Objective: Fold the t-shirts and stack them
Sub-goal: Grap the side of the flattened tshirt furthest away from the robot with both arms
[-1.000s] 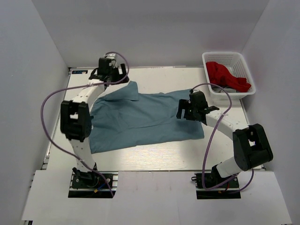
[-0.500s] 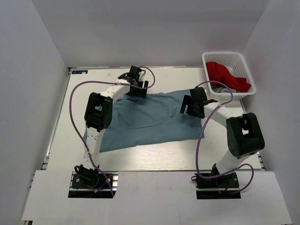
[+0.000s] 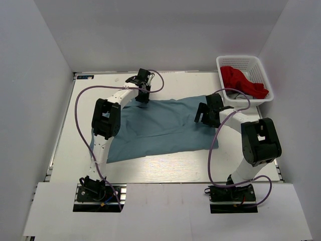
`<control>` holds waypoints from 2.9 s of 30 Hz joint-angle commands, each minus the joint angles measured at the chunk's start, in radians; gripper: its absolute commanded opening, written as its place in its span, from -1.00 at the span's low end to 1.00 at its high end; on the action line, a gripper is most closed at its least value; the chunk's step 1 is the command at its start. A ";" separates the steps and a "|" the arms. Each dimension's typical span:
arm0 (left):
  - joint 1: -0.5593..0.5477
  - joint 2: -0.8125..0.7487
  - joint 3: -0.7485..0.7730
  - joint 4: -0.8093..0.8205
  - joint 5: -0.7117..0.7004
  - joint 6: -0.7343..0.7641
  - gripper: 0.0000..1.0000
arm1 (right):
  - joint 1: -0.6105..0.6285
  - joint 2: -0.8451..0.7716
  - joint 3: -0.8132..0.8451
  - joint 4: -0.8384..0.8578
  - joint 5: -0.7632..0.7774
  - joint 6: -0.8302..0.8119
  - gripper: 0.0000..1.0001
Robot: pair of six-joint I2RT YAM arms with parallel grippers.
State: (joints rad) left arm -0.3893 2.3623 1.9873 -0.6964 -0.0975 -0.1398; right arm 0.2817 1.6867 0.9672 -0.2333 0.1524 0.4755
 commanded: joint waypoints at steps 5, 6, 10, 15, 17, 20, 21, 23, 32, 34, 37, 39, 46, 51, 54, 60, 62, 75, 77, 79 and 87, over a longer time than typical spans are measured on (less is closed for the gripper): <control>-0.002 -0.057 -0.010 0.026 -0.047 0.022 -0.36 | -0.026 0.028 0.028 -0.018 -0.013 0.025 0.81; -0.002 -0.057 -0.010 0.026 -0.047 0.022 -0.44 | -0.030 0.024 0.028 -0.023 -0.016 0.023 0.81; -0.002 -0.057 -0.001 0.026 -0.001 0.031 -0.21 | -0.036 0.021 0.022 -0.017 -0.022 0.023 0.81; -0.002 -0.084 -0.047 0.069 0.110 0.031 0.00 | -0.039 0.019 0.022 -0.014 -0.030 0.020 0.81; -0.002 -0.084 -0.060 0.095 0.124 0.031 0.00 | -0.041 0.019 0.019 -0.014 -0.025 0.020 0.81; -0.002 -0.071 -0.048 0.069 0.096 0.031 0.00 | -0.039 0.018 0.018 -0.012 -0.024 0.020 0.81; -0.002 -0.058 -0.024 0.054 0.084 0.031 0.00 | -0.041 0.018 0.018 -0.014 -0.025 0.018 0.81; -0.002 -0.025 -0.013 0.028 0.041 0.022 -0.03 | -0.044 0.014 0.015 -0.011 -0.025 0.018 0.81; 0.019 -0.058 0.022 0.003 -0.097 0.012 -0.95 | -0.050 0.030 0.018 -0.020 -0.025 0.022 0.81; 0.030 -0.084 0.034 0.003 -0.149 0.012 -1.00 | -0.050 0.031 0.019 -0.026 -0.036 0.023 0.81; 0.030 -0.121 0.047 0.033 -0.226 0.012 -1.00 | -0.050 0.036 0.019 -0.031 -0.010 0.018 0.81; 0.040 -0.139 0.047 0.057 -0.226 0.022 -1.00 | -0.053 0.037 0.019 -0.029 -0.011 0.023 0.81; 0.049 -0.138 0.079 0.101 -0.111 0.057 -0.16 | -0.053 0.037 0.015 -0.008 -0.025 0.015 0.81; 0.049 -0.074 0.128 0.135 -0.028 0.012 0.70 | -0.055 0.039 0.018 0.000 -0.037 0.011 0.81; 0.049 0.006 0.201 0.124 -0.028 0.012 0.71 | -0.053 0.041 0.021 -0.001 -0.030 0.006 0.81; 0.049 0.117 0.308 0.092 0.007 0.012 0.65 | -0.056 0.048 0.027 0.002 -0.019 0.005 0.81; 0.049 0.129 0.294 0.104 0.019 0.012 0.53 | -0.055 0.059 0.028 -0.001 -0.017 0.002 0.81; 0.049 0.100 0.252 0.110 -0.024 -0.017 -1.00 | -0.058 0.085 0.045 -0.017 -0.010 0.009 0.81; 0.059 0.057 0.231 0.120 -0.034 0.023 -1.00 | -0.056 0.080 0.051 -0.017 -0.001 0.009 0.81; 0.059 0.023 0.216 0.132 -0.009 0.057 -1.00 | -0.056 0.064 0.054 -0.015 0.009 0.005 0.81; 0.099 -0.106 0.160 0.130 0.200 0.239 -1.00 | -0.049 -0.010 0.083 0.008 0.024 -0.029 0.81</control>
State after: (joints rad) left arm -0.3122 2.3886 2.1567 -0.5823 -0.0036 0.0116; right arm 0.2359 1.7214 1.0111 -0.2302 0.1421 0.4725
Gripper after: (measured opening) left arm 0.034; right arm 0.904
